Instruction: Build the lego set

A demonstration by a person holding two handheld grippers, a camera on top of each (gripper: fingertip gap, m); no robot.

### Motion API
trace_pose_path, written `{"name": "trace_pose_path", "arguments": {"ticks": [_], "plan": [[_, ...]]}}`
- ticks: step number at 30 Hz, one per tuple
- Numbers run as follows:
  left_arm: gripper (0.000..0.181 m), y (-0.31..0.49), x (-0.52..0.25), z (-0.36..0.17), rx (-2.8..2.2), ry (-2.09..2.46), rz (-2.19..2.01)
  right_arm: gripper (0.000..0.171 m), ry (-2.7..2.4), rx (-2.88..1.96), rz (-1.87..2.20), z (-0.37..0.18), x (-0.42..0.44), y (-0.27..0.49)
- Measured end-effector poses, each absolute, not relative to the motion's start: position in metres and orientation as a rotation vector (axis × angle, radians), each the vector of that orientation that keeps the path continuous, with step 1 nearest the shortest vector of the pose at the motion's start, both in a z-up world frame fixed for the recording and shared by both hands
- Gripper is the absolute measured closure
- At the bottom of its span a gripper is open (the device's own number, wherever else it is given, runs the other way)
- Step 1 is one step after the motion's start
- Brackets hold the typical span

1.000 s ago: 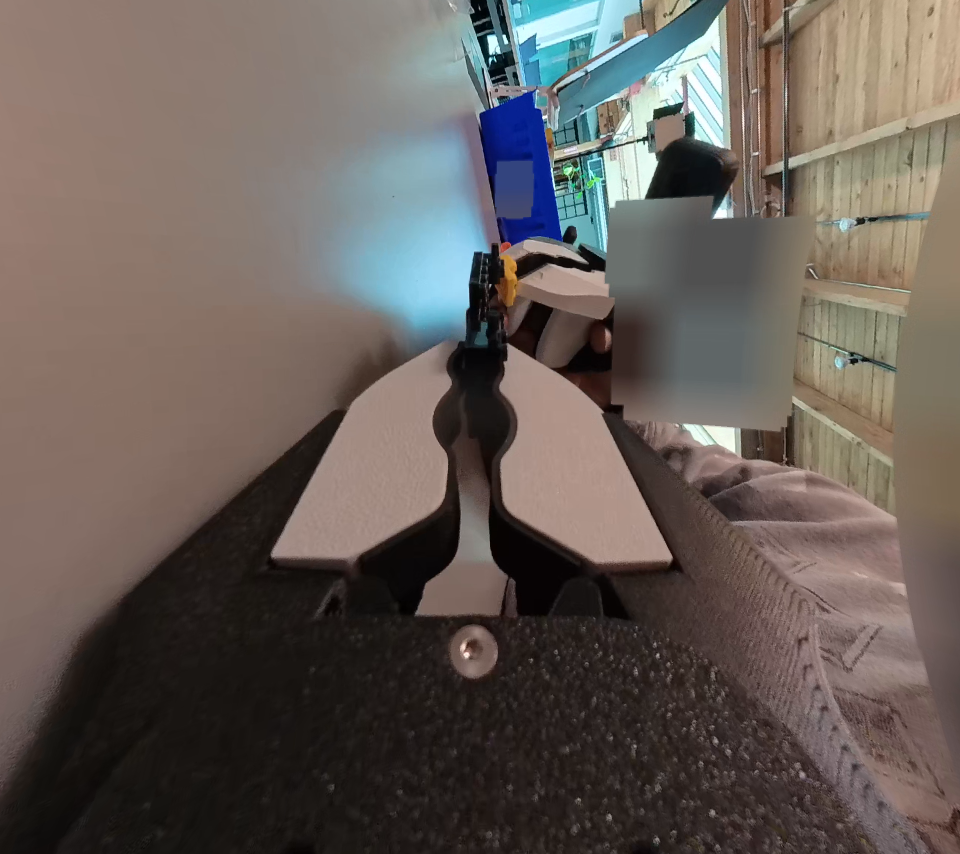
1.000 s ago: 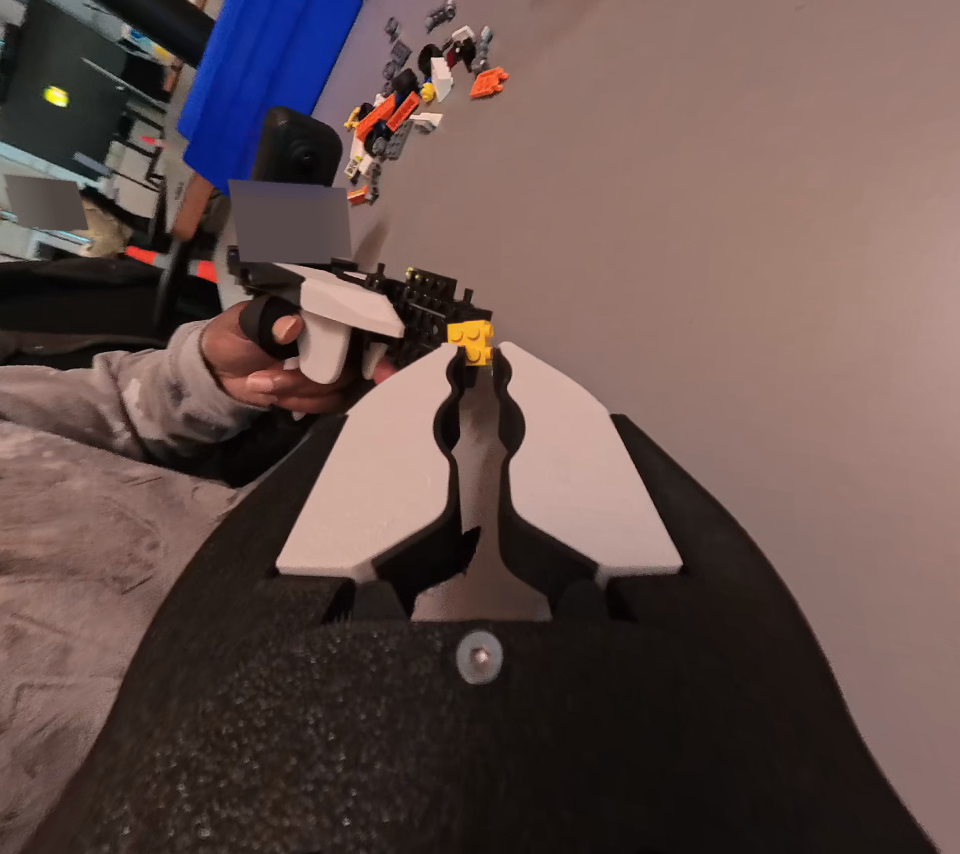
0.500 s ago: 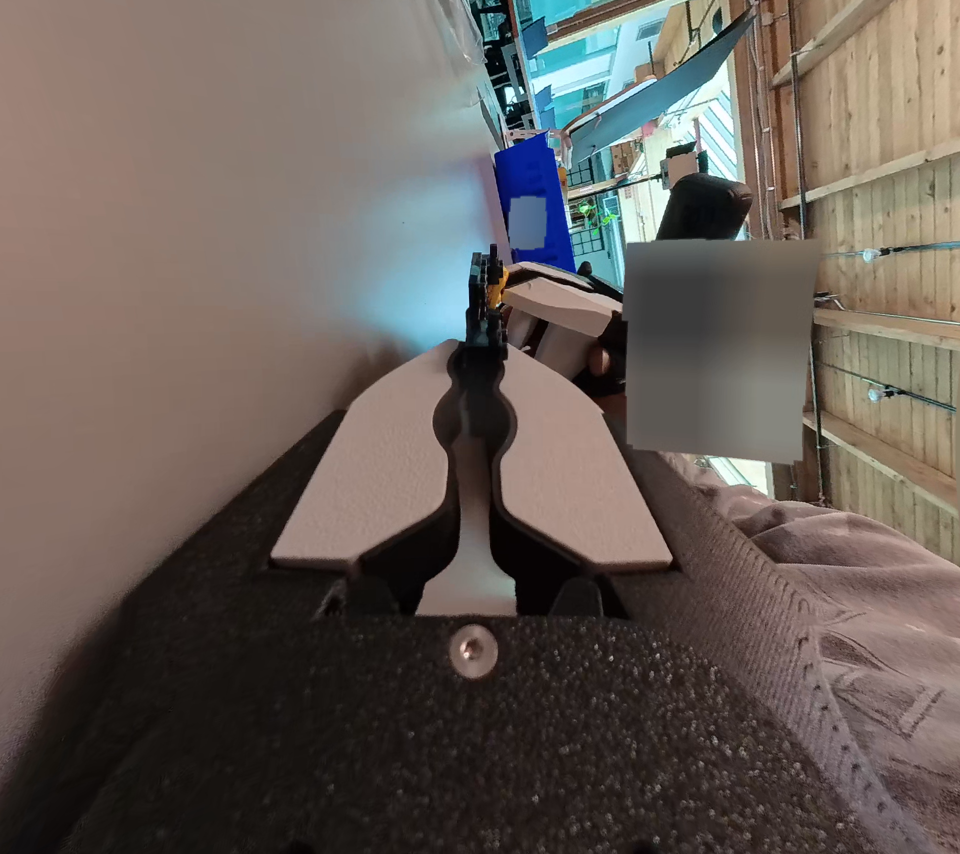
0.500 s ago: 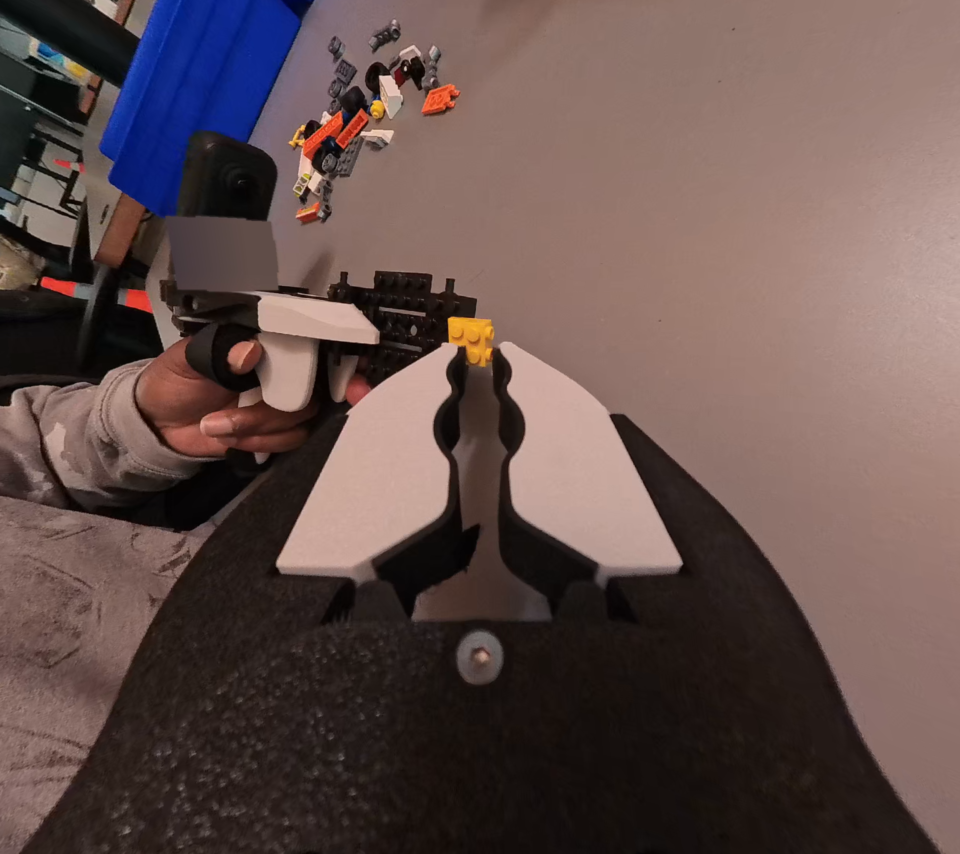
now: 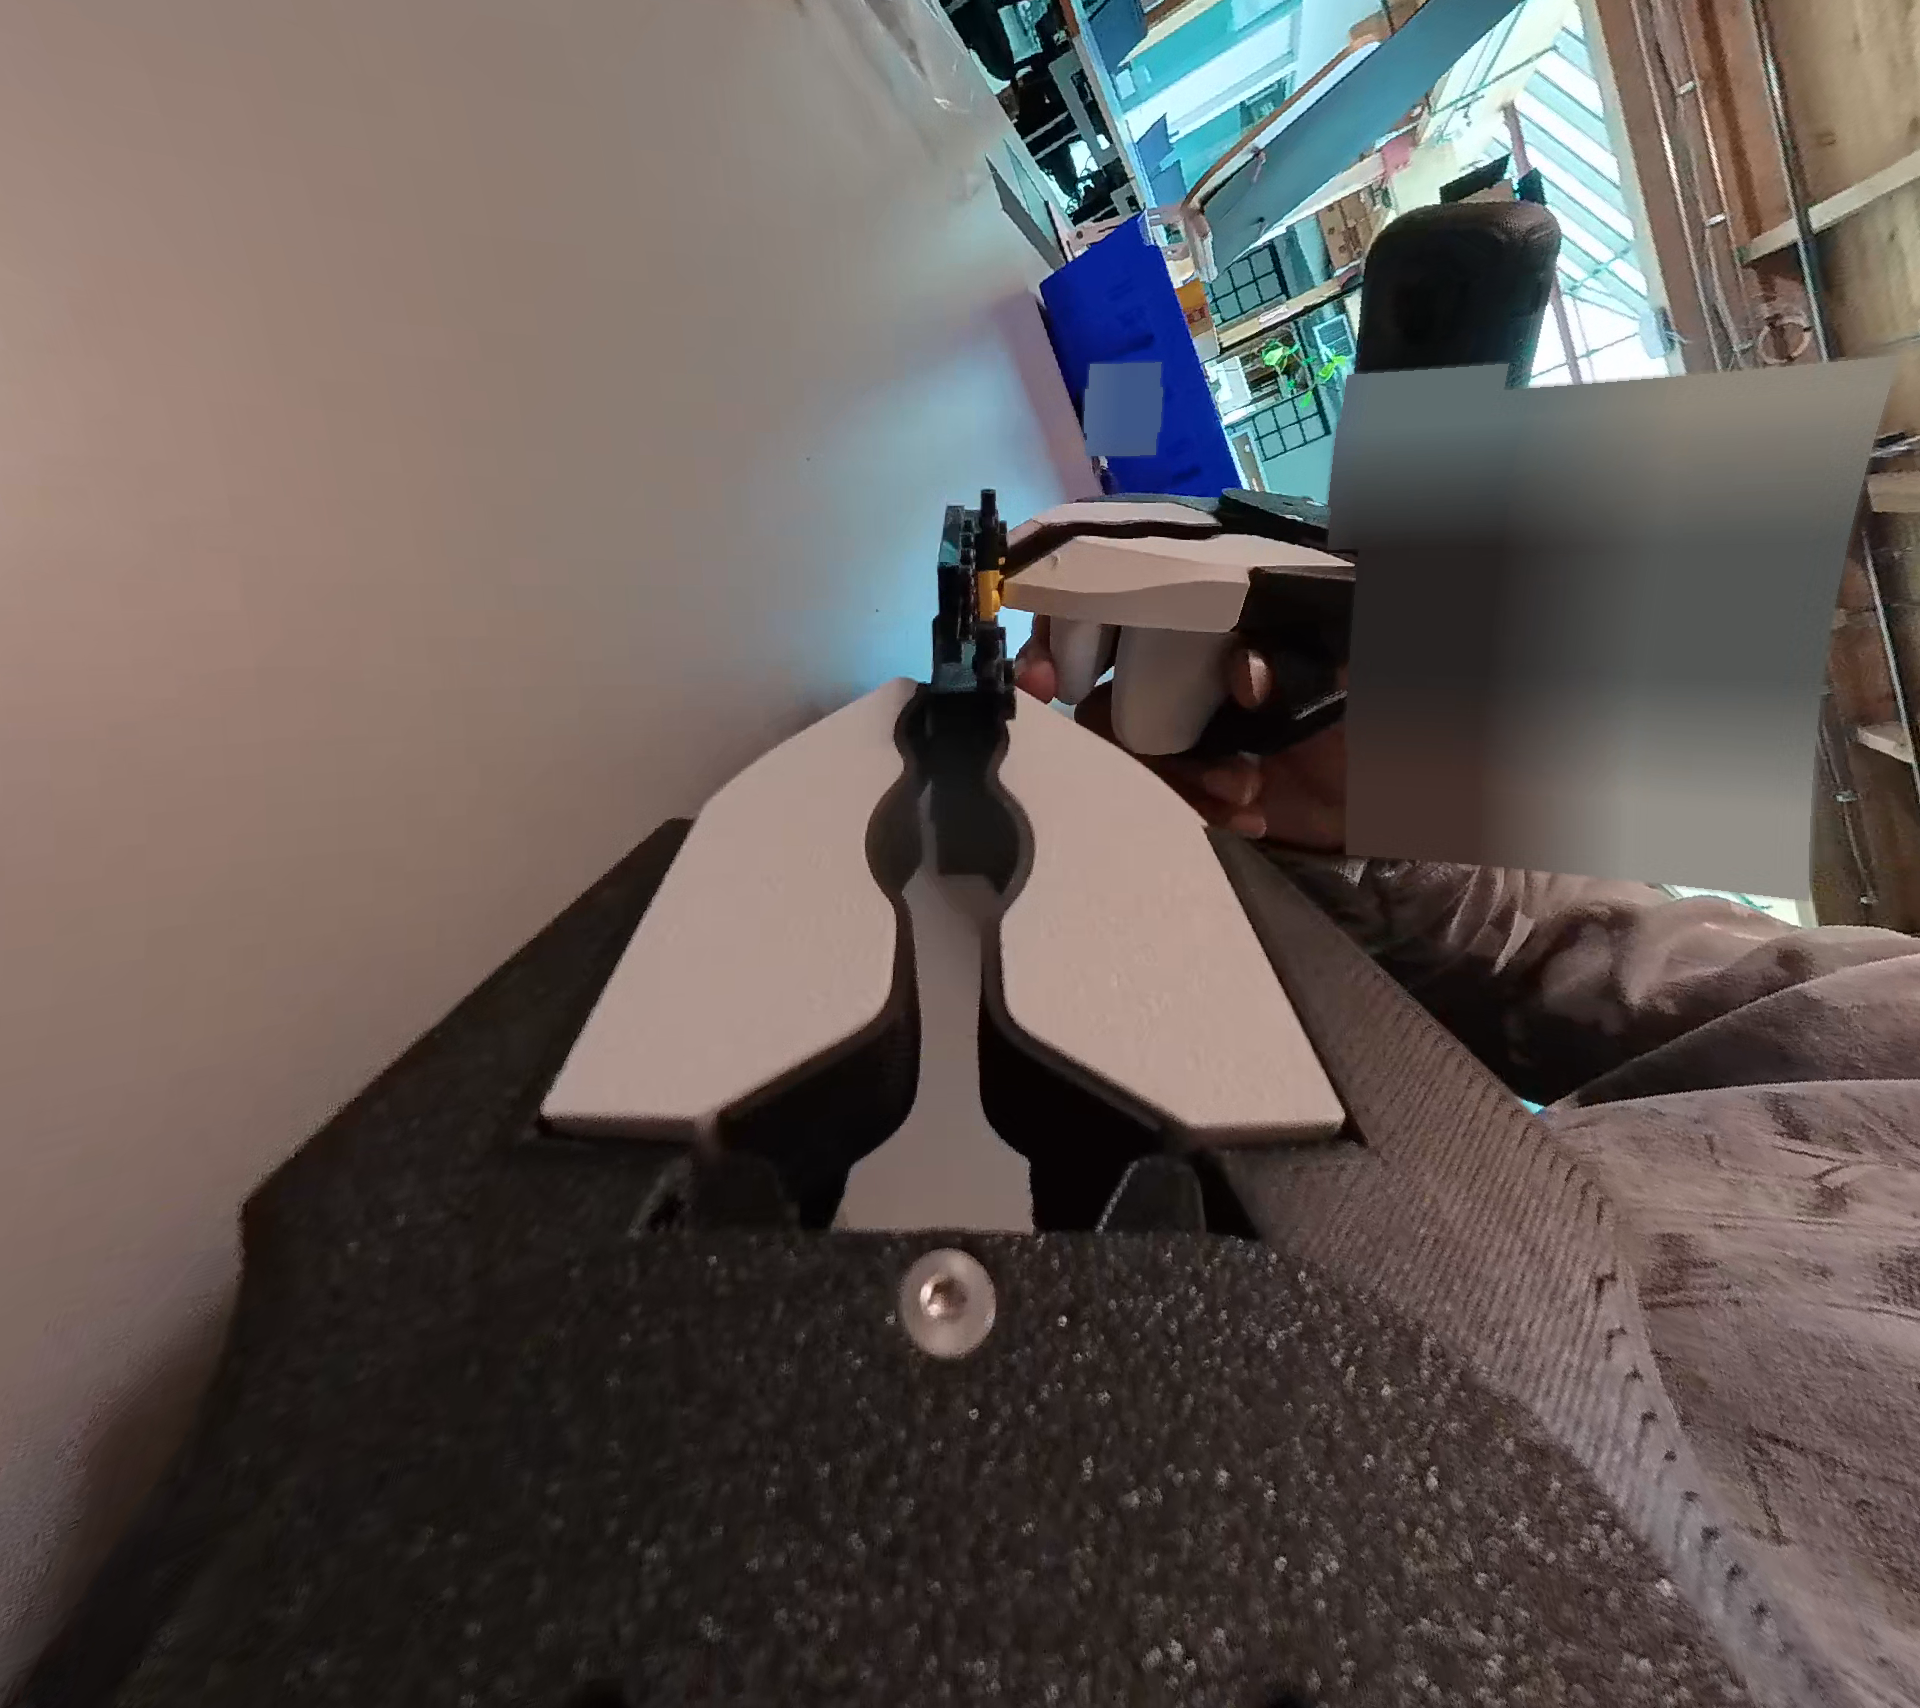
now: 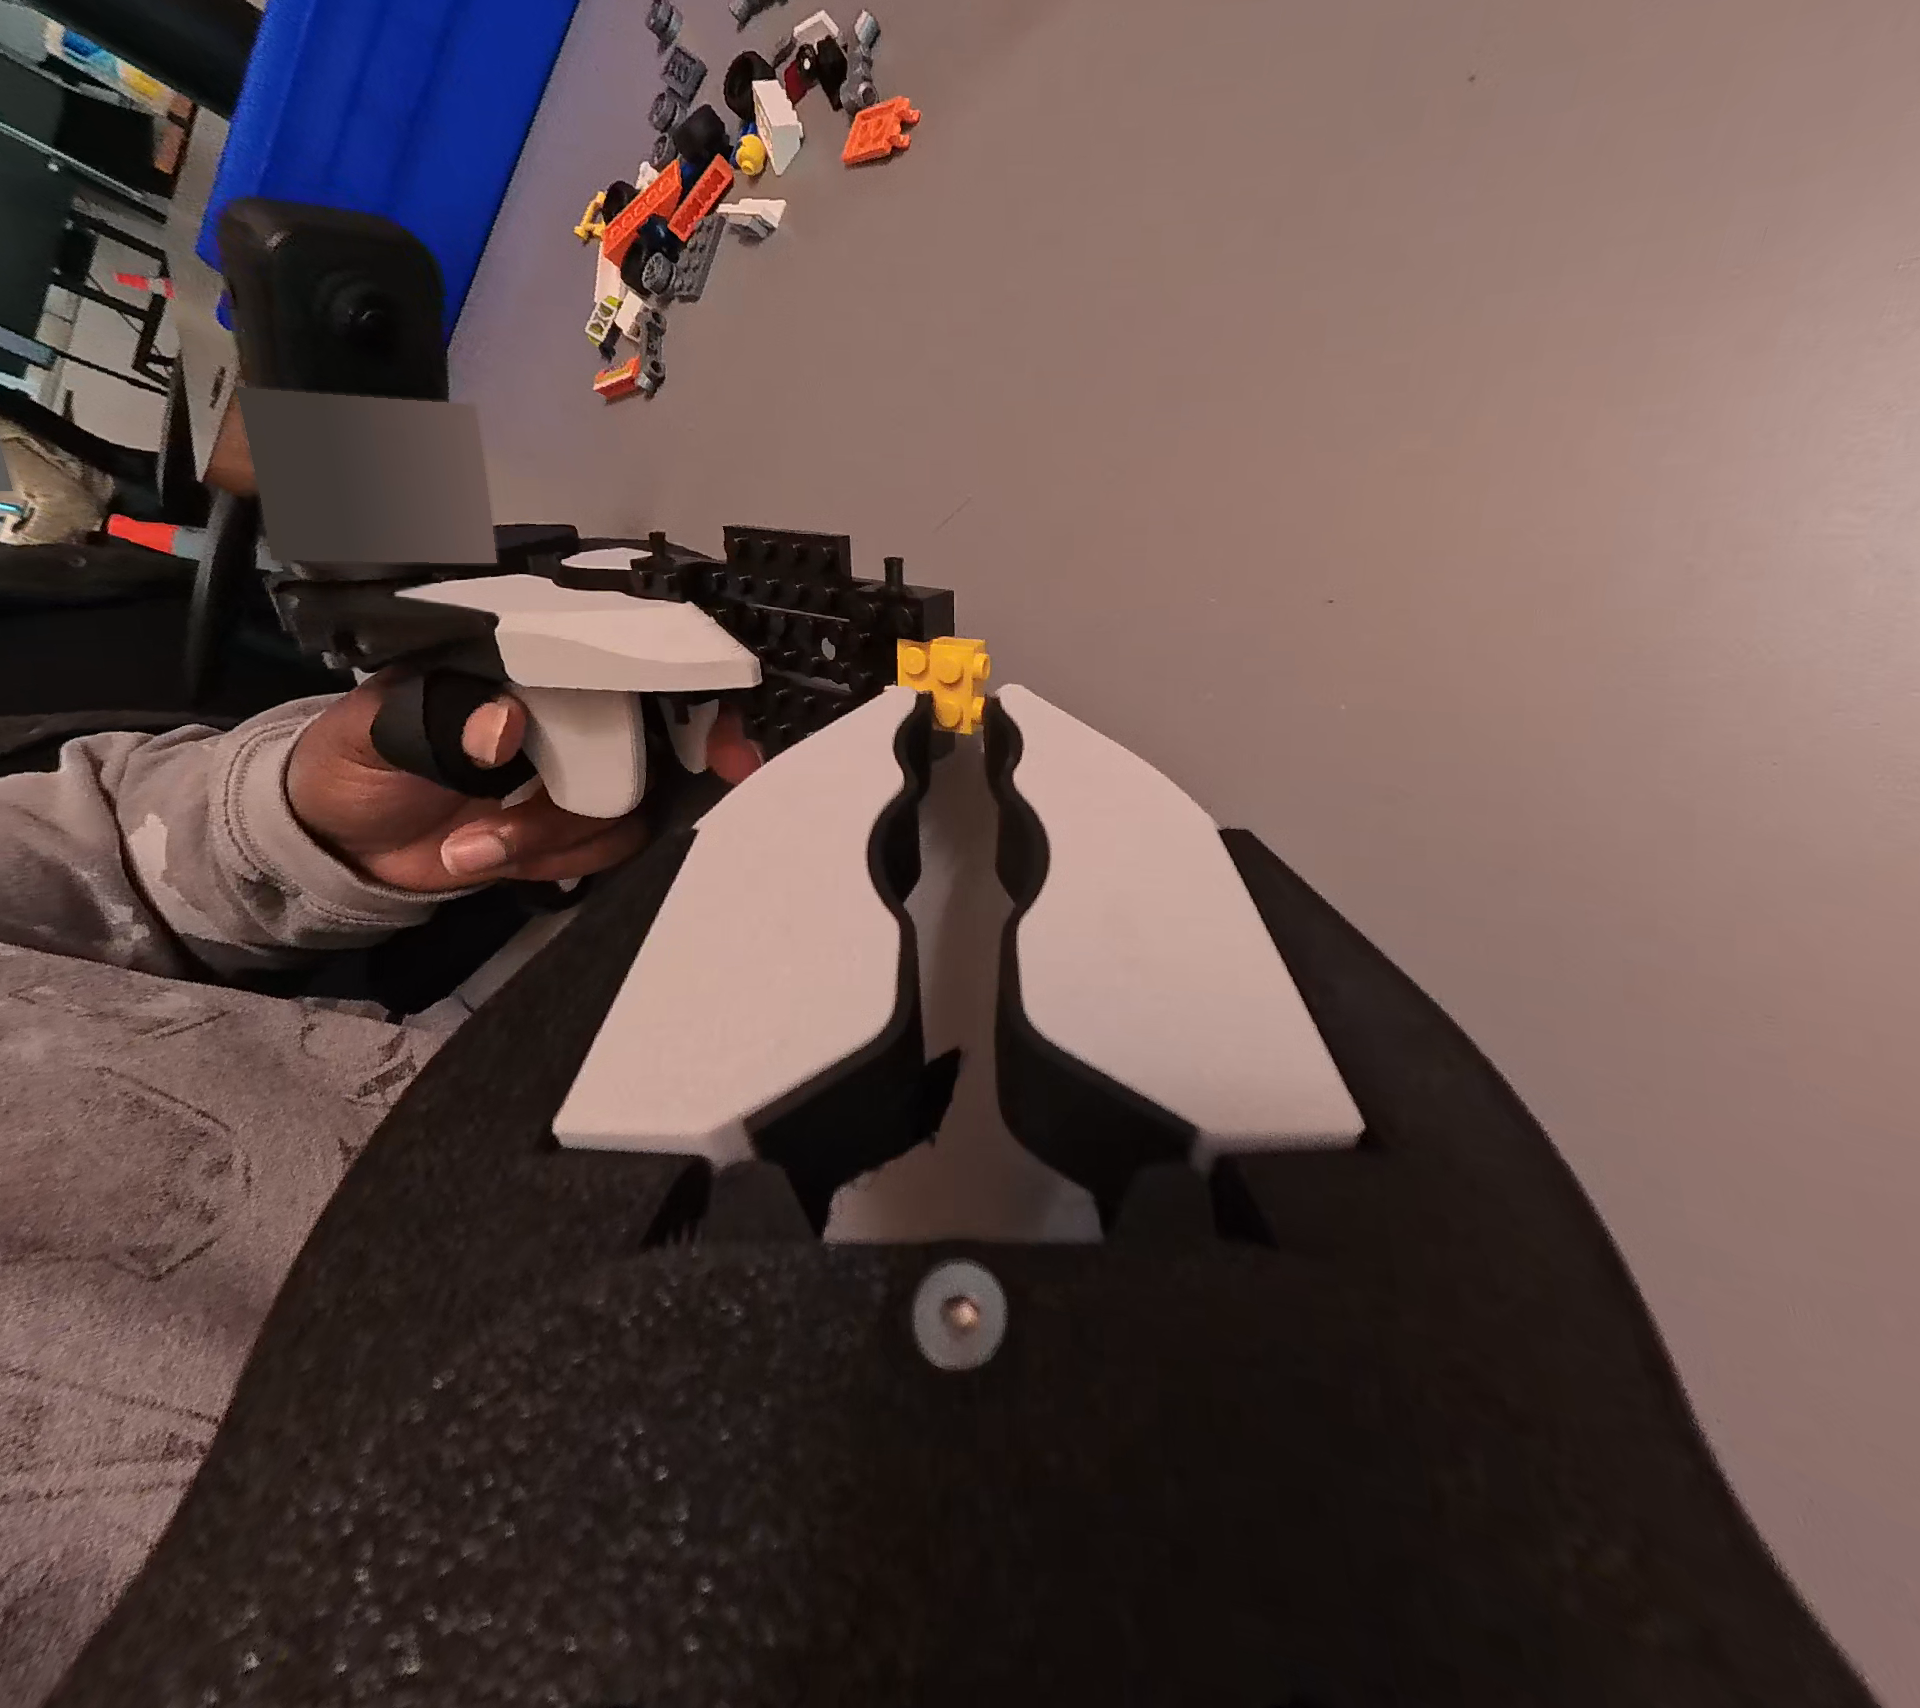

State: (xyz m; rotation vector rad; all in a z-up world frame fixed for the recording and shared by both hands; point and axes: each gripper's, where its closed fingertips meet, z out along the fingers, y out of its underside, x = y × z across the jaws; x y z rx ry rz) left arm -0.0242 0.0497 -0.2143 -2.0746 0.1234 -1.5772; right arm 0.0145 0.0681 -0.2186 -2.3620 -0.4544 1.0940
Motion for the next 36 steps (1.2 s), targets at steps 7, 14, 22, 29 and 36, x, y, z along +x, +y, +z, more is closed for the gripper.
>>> {"name": "trace_pose_path", "arguments": {"ticks": [7, 14, 22, 29, 36], "plan": [[0.175, 0.0504, -0.0246, -0.2135, -2.069, 0.129, -1.557, 0.162, -0.485, -2.348, 1.050, -0.2170, 0.0144, 0.0679], [0.175, 0.0512, -0.0247, -0.2127, -2.060, 0.144, -1.510, 0.162, -0.495, -2.338, 1.001, -0.2170, 0.0141, 0.0683], [0.175, 0.0503, -0.0243, -0.2126, -2.057, 0.145, -1.514, 0.162, -0.540, -2.303, 0.942, -0.2156, 0.0119, 0.0664], [0.175, 0.0495, -0.0227, -0.2137, -2.062, 0.149, -1.512, 0.162, -0.545, -2.307, 0.941, -0.2162, 0.0107, 0.0650], [0.175, 0.0486, -0.0220, -0.2143, -2.066, 0.142, -1.529, 0.162, -0.544, -2.310, 0.945, -0.2176, 0.0094, 0.0643]]}}
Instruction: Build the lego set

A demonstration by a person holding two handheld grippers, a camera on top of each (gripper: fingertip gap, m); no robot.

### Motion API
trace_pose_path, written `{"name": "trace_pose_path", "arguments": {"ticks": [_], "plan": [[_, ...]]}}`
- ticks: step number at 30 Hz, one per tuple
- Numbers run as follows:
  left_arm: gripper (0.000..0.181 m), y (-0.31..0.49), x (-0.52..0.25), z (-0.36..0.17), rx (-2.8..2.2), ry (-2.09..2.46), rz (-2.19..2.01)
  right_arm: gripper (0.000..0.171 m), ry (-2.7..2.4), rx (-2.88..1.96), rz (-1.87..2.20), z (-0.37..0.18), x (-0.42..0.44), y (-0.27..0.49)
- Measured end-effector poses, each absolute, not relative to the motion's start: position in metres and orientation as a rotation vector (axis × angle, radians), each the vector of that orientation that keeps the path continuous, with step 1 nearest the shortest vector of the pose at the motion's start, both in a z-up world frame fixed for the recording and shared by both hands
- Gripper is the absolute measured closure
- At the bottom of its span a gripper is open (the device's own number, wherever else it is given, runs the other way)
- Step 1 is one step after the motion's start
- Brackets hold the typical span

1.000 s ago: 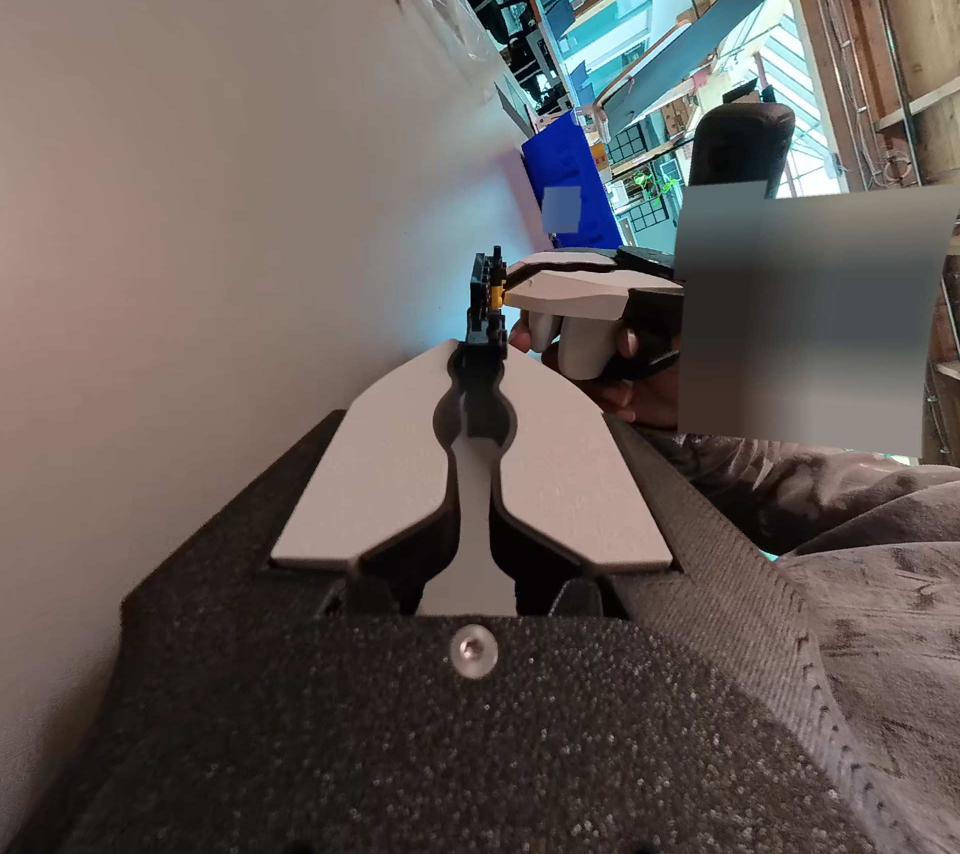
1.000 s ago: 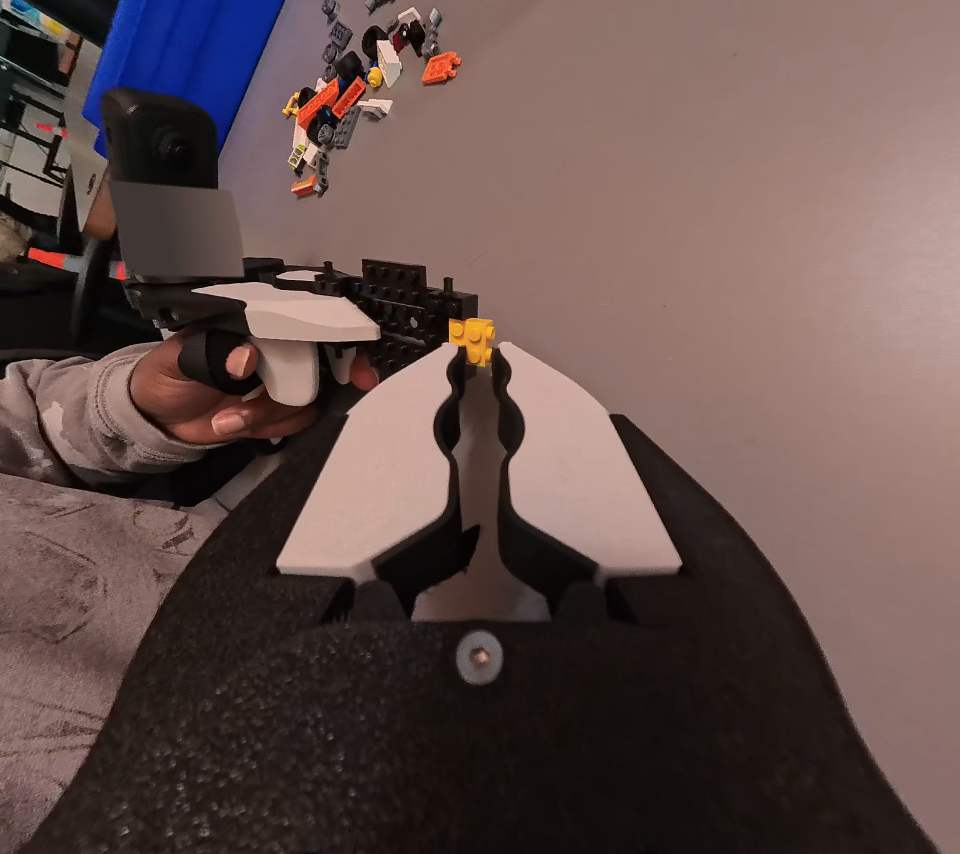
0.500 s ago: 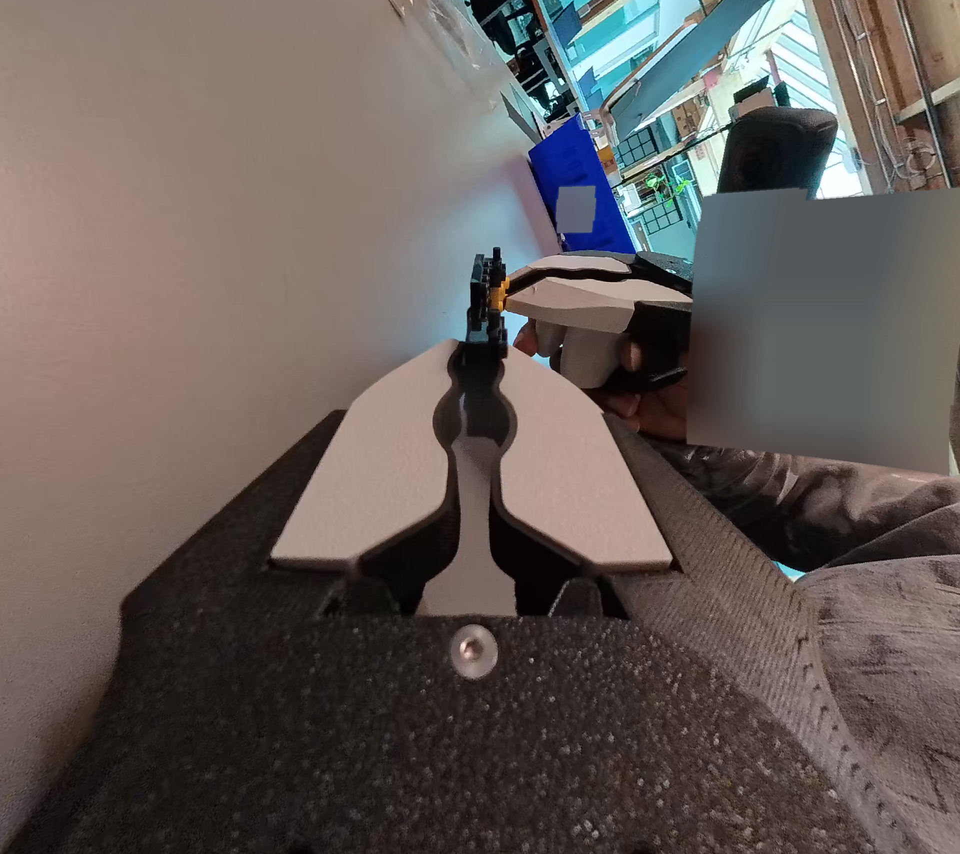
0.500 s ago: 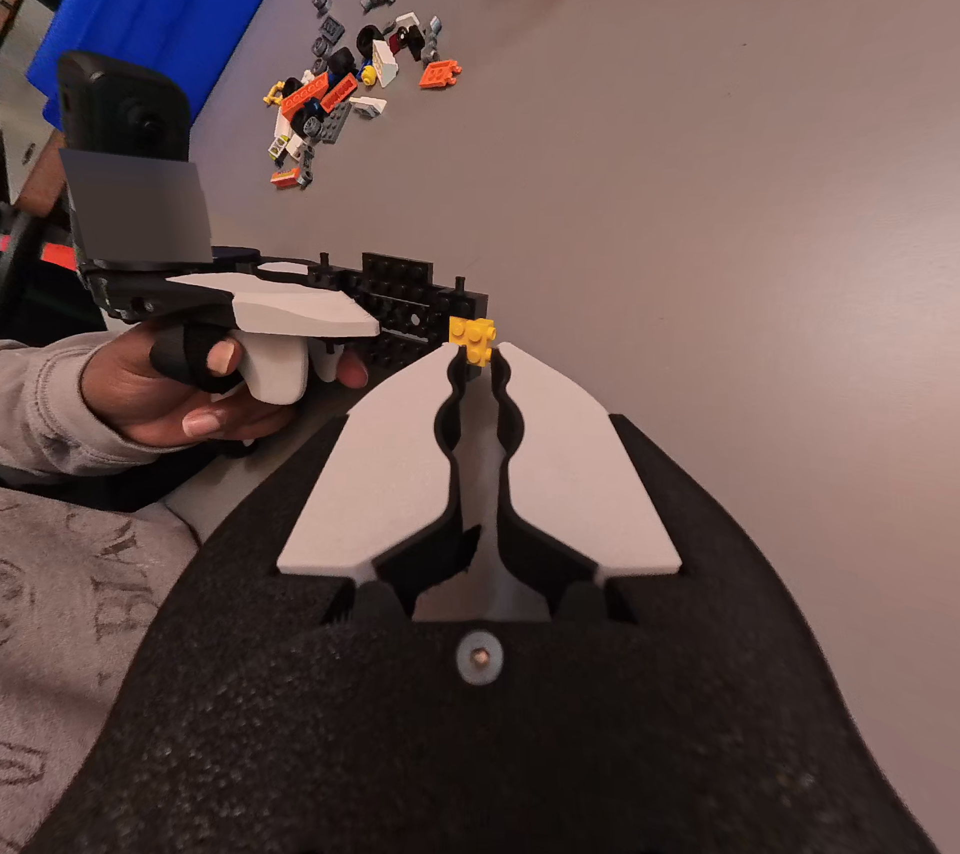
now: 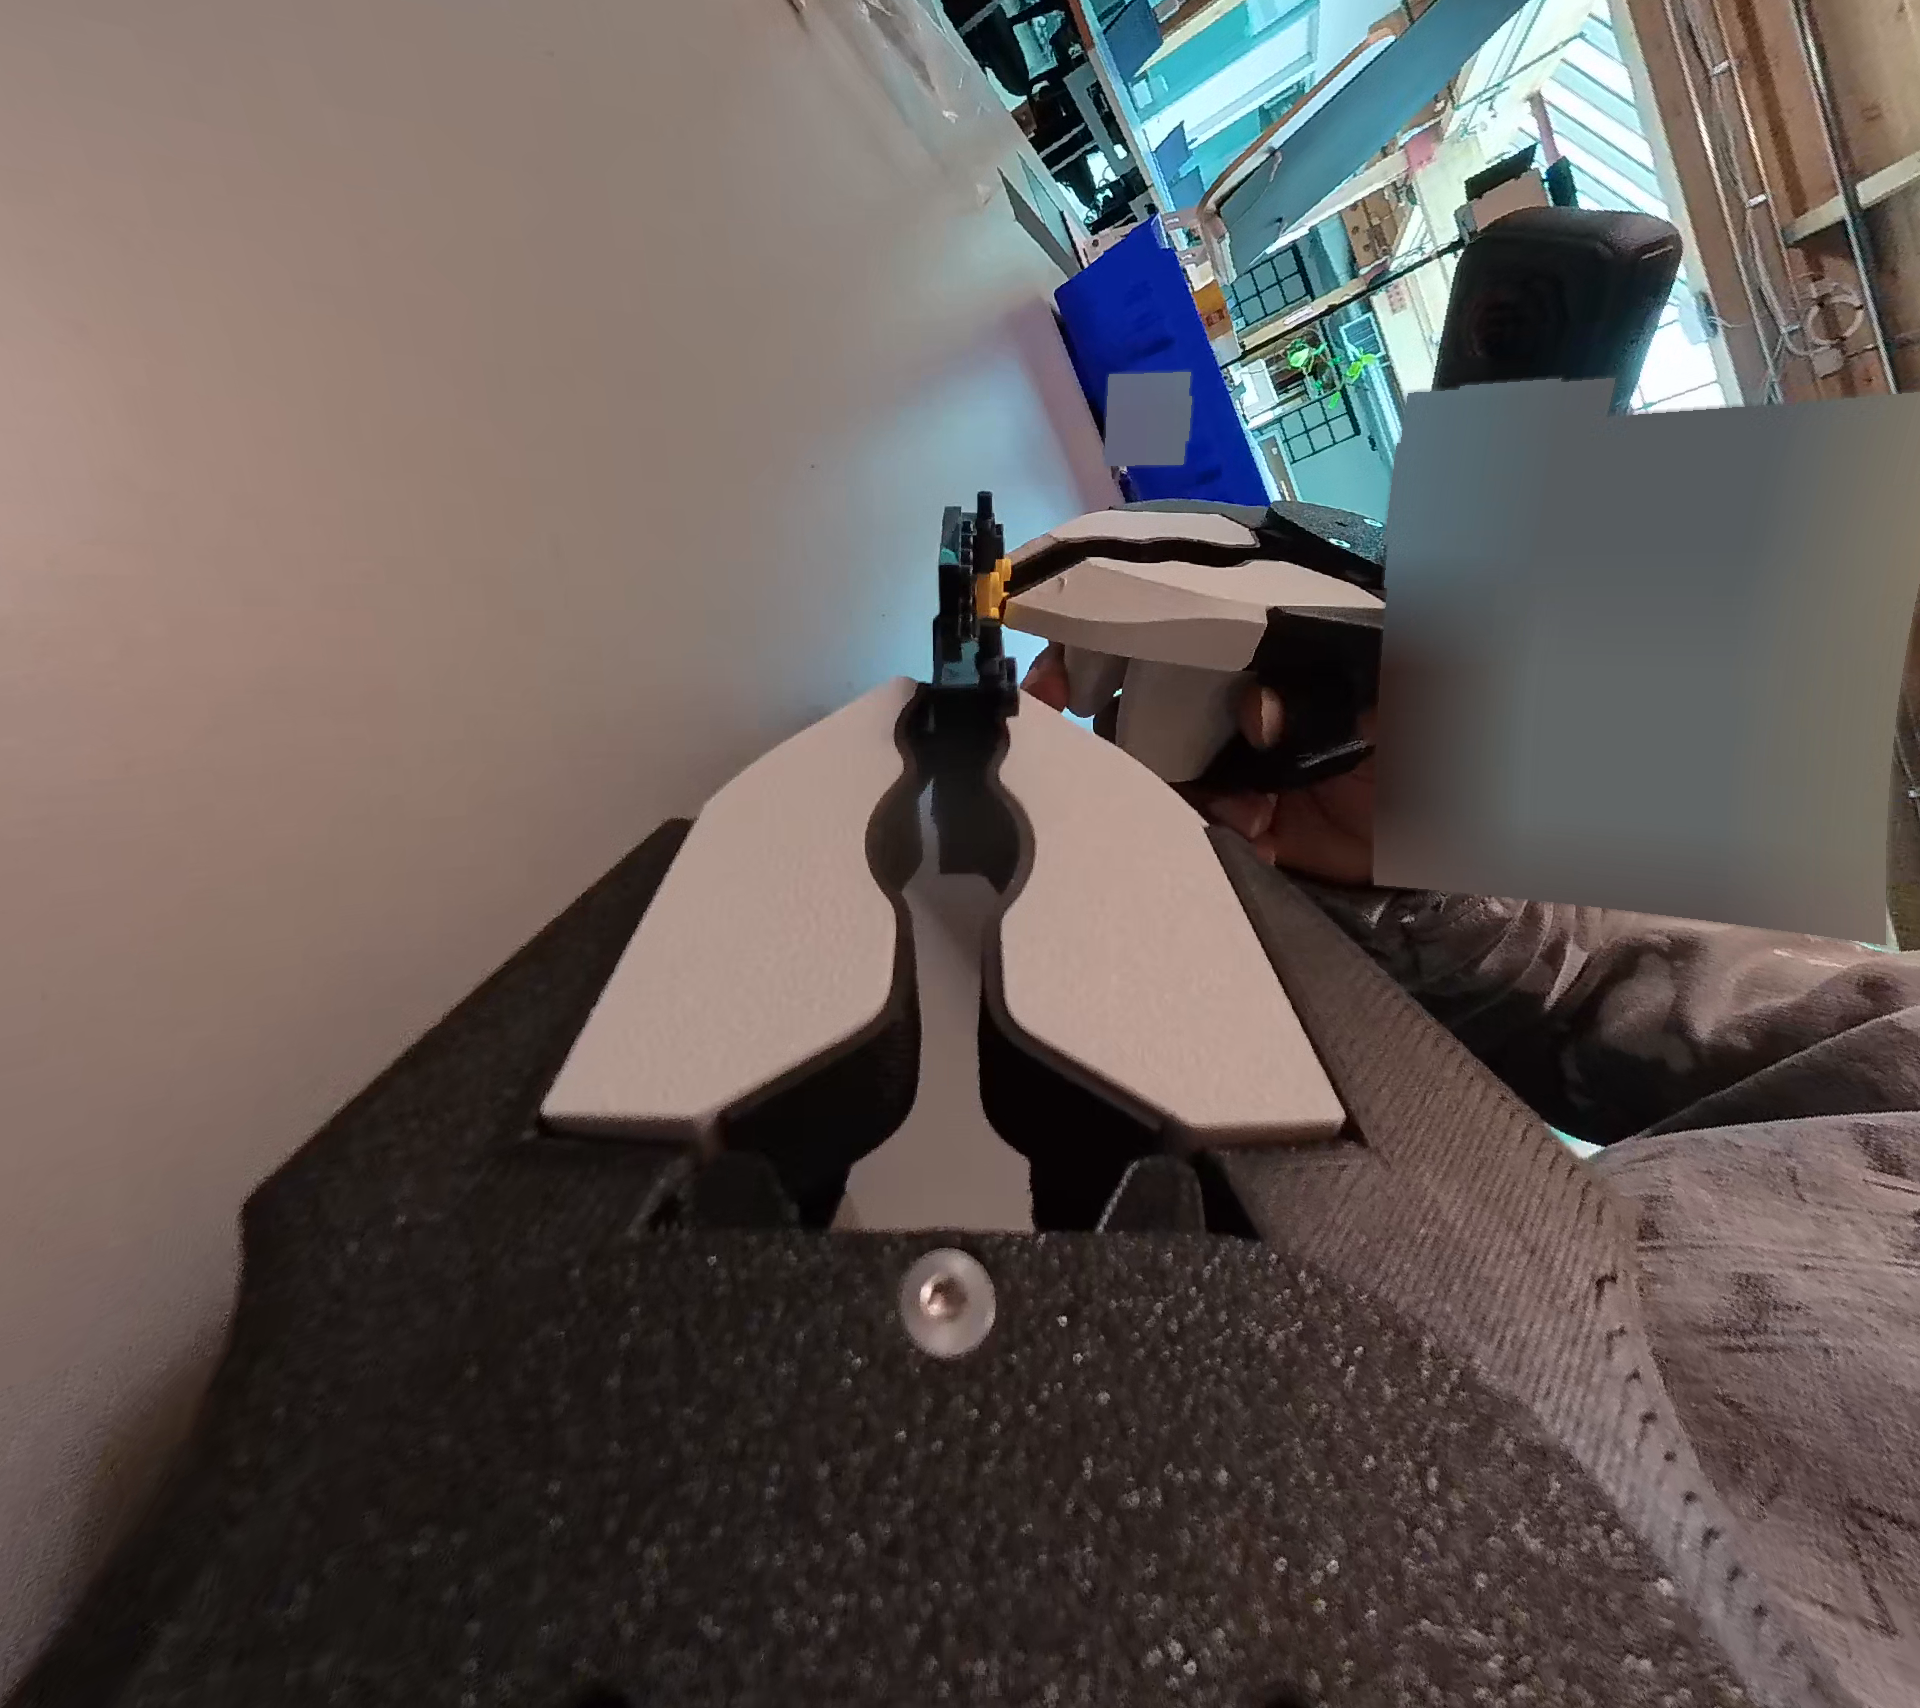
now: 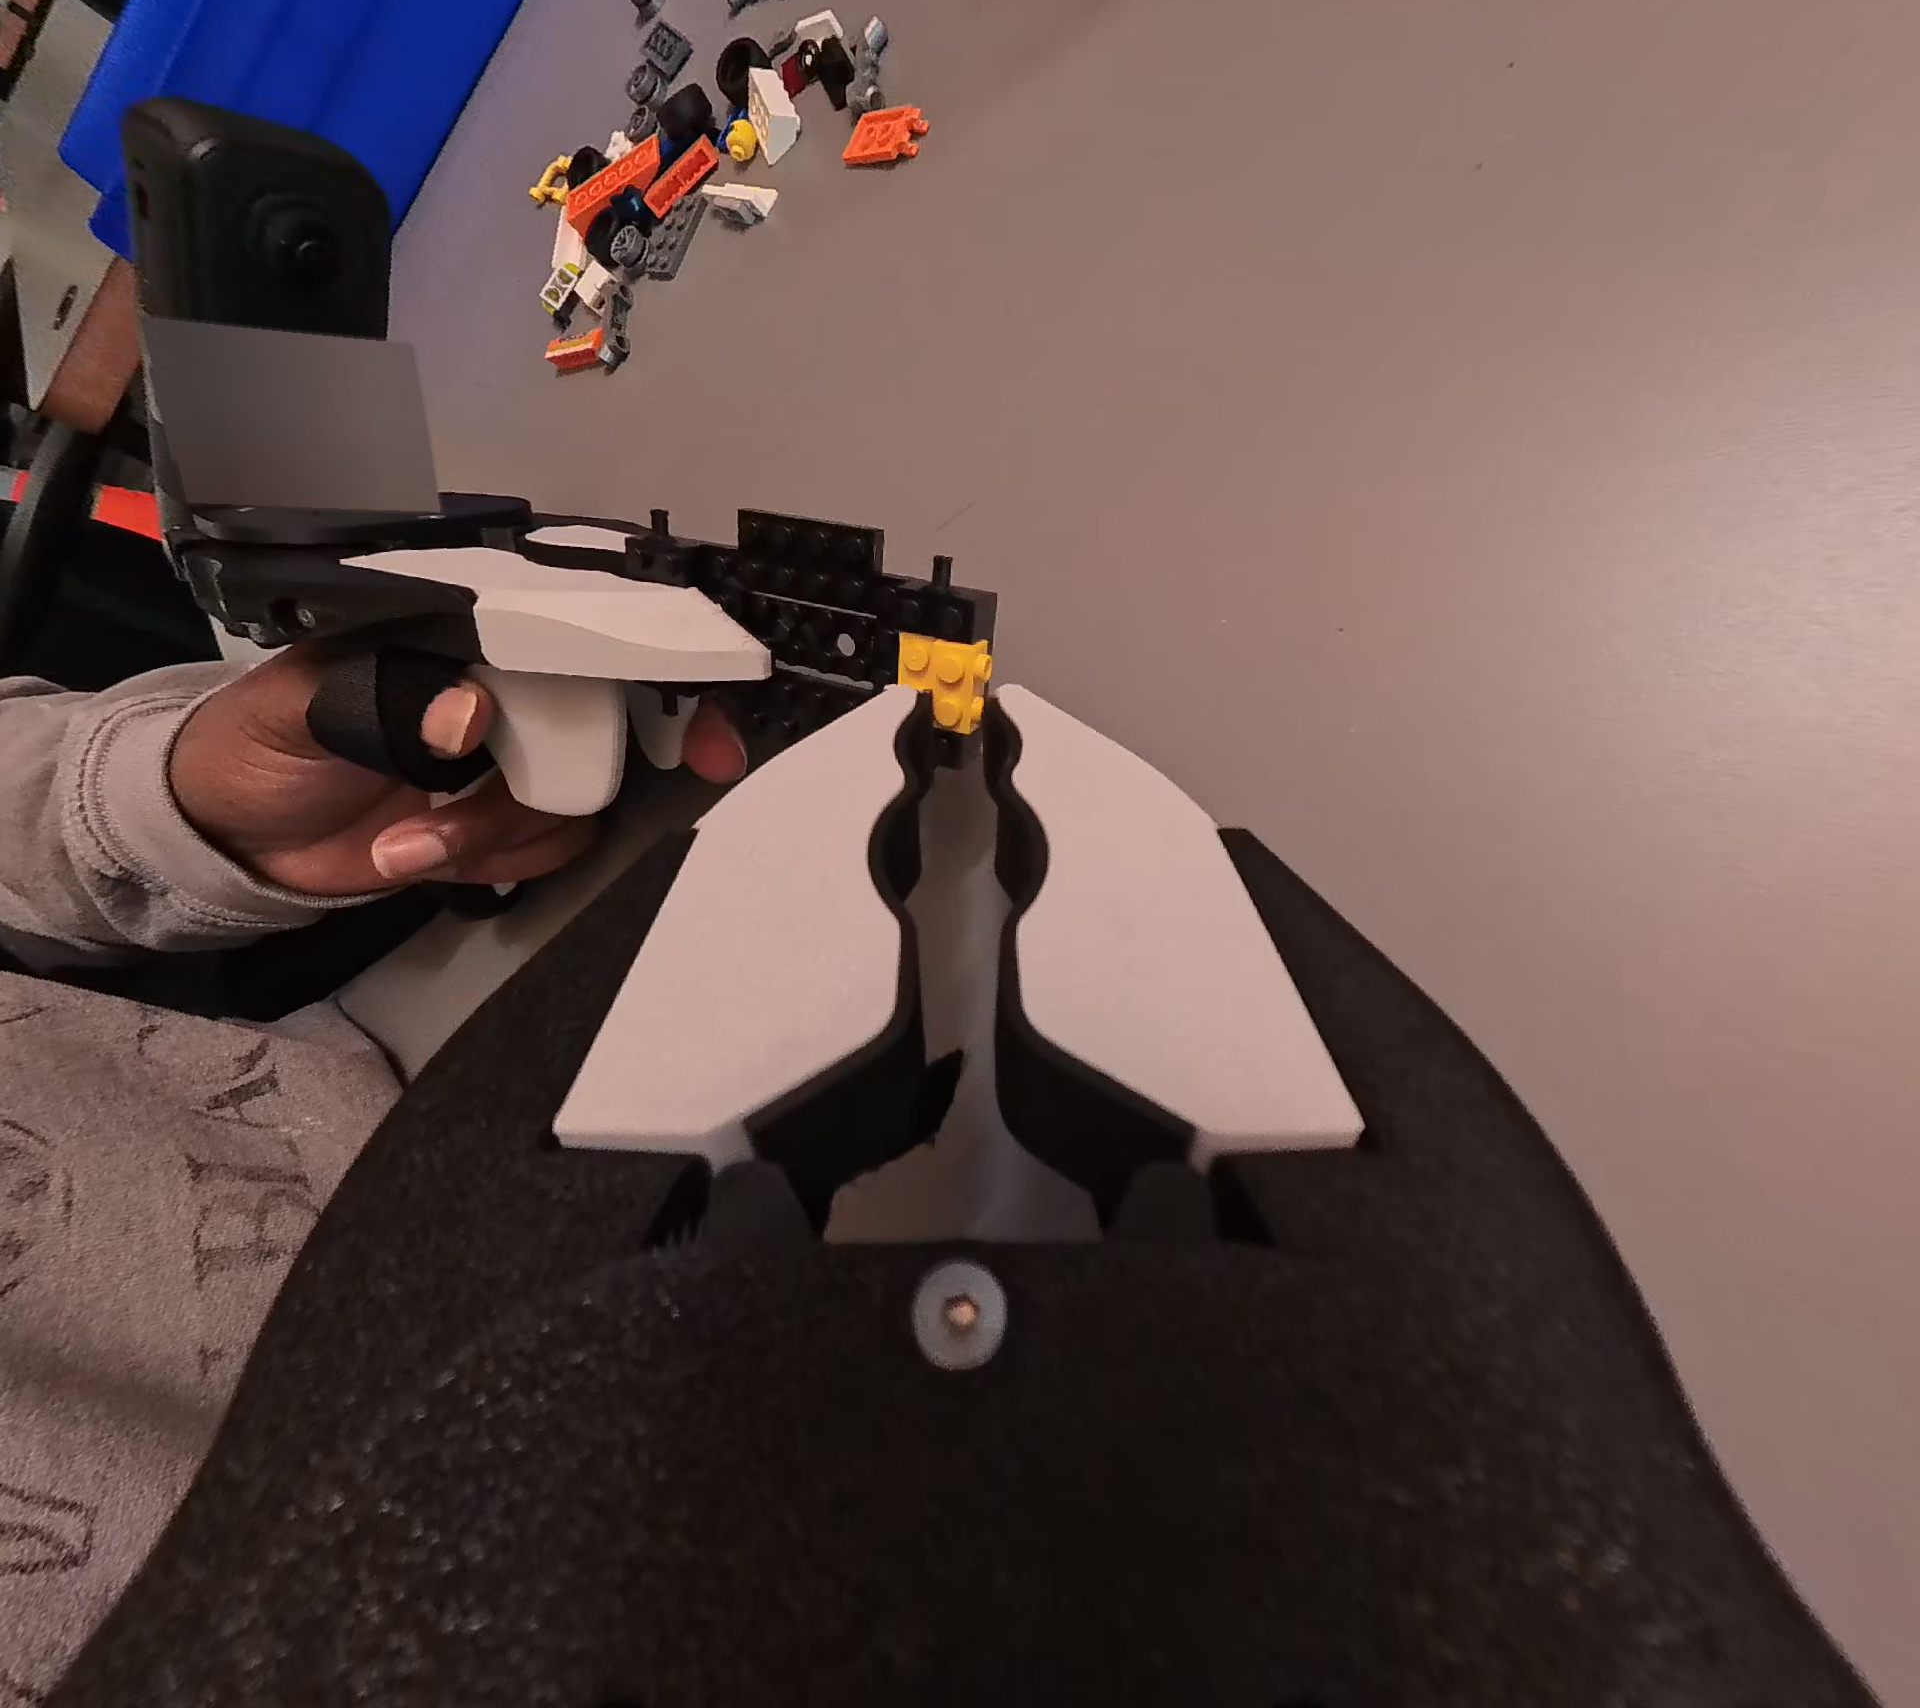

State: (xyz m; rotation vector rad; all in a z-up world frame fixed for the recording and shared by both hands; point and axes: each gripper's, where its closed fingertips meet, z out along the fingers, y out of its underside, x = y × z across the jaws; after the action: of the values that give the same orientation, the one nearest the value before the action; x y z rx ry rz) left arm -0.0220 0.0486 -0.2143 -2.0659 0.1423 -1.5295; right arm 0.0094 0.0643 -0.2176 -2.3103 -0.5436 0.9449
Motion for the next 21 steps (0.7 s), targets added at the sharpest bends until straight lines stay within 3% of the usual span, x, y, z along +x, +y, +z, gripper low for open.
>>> {"name": "trace_pose_path", "arguments": {"ticks": [21], "plan": [[0.175, 0.0442, -0.0191, -0.2097, -2.054, 0.051, -1.708, 0.155, -0.592, -2.273, 0.923, -0.2097, 0.0116, 0.0629]]}}
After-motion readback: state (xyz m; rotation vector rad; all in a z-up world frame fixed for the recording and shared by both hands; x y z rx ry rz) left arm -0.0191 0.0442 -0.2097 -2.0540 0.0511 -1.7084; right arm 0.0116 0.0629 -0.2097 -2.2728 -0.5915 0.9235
